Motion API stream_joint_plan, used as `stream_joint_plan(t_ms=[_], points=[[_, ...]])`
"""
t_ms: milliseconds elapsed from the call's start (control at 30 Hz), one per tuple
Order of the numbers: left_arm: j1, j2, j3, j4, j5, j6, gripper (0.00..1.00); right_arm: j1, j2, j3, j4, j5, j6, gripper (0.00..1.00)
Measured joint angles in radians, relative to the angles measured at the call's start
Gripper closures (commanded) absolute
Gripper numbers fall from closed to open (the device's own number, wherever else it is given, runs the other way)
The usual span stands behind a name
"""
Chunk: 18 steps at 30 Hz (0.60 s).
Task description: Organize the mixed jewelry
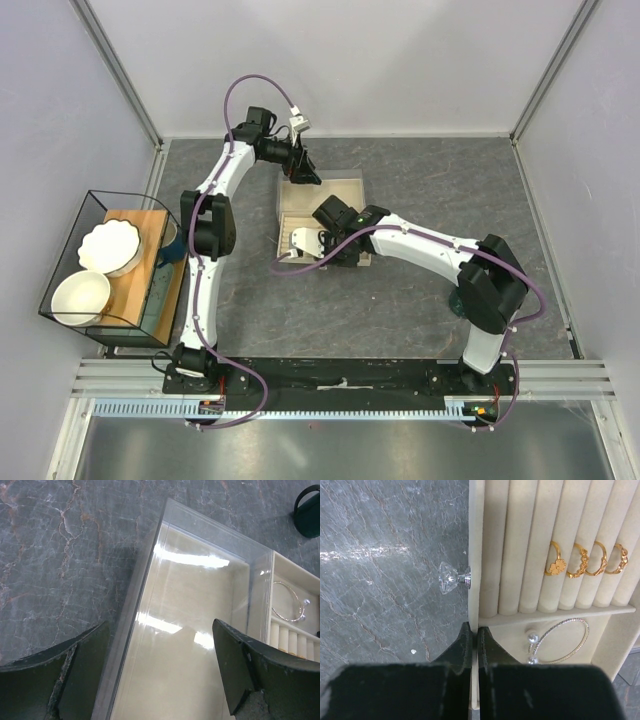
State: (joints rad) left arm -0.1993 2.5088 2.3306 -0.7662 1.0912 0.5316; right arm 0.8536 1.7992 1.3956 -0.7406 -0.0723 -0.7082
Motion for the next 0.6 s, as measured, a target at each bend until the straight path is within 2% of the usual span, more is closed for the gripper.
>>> stream_joint_plan(t_ms=[600], points=[[-0.017,0.000,-0.013,-0.026,-0.001,0.031,0.10,-0.001,0.023,0.043,-0.010,-0.014,-0.023,1.00]])
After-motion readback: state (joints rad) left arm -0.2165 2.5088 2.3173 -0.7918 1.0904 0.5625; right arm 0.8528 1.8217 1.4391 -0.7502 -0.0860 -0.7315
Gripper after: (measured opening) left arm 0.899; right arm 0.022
